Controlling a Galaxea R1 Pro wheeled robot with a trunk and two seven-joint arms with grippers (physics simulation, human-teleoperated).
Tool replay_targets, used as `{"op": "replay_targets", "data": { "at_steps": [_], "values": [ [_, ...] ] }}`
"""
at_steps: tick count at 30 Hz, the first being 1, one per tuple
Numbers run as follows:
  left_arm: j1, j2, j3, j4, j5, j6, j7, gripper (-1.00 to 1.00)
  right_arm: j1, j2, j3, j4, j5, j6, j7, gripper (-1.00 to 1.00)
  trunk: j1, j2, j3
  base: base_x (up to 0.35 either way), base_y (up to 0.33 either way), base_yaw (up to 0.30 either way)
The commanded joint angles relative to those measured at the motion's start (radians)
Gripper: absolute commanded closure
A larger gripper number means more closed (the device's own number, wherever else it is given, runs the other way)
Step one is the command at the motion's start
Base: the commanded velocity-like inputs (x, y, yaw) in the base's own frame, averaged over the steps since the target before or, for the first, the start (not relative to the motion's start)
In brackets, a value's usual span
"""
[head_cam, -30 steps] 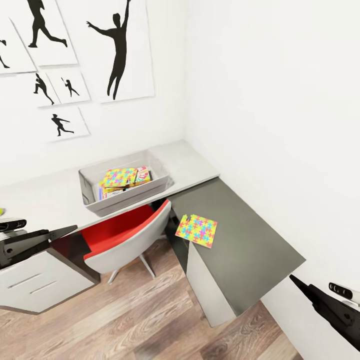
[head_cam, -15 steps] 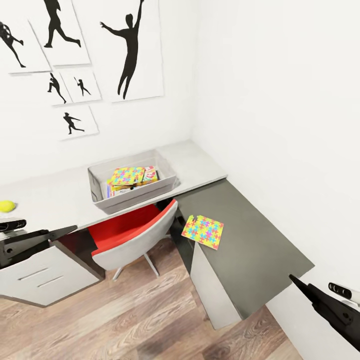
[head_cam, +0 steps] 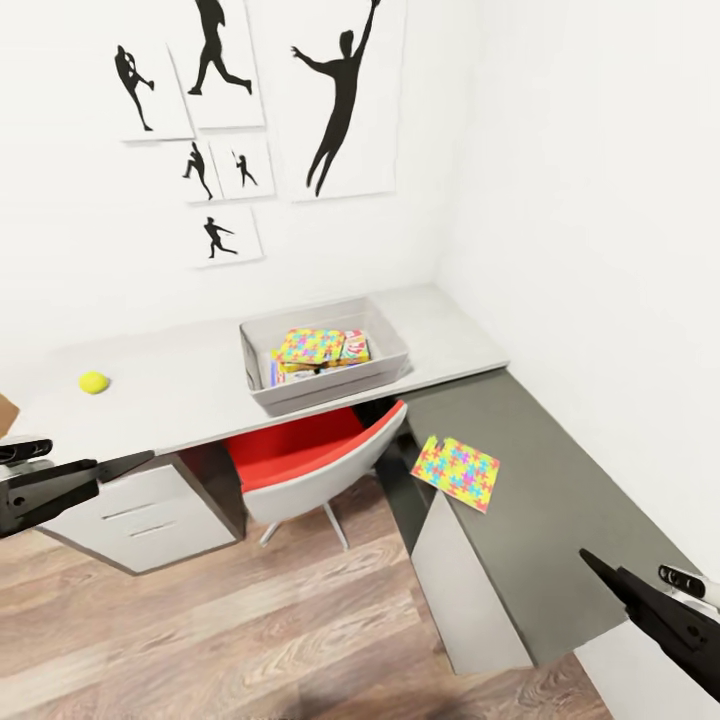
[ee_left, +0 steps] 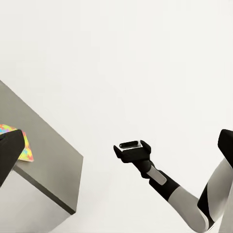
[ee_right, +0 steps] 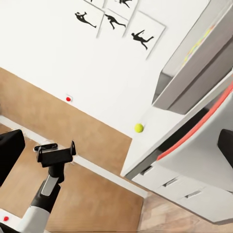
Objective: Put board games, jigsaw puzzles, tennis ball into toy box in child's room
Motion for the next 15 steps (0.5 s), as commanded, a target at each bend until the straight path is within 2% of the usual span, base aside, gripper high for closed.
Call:
{"op": "replay_targets", "data": {
  "at_steps": [1,6,15],
  "values": [
    [-0.001,0.001,-0.001,0.0,-0.001,0.01,-0.004,-1.0,0.0,-0.001,-0.001,-0.001,-0.005,0.009,0.0,-1.0,0.001,-0.002,-0.001,0.0,0.044,0.263],
    [-0.001,0.004,0.0,0.001,-0.001,0.01,-0.004,-1.0,0.0,-0.001,-0.002,0.0,-0.005,0.009,0.003,-1.0,0.001,-0.002,0.005,0.0,0.022,0.224],
    [0.0,0.01,0.001,0.005,-0.002,0.01,-0.004,-1.0,0.0,-0.001,-0.004,0.0,-0.006,0.01,0.008,-1.0,0.001,-0.002,0.018,0.0,0.003,0.156]
  ]
}}
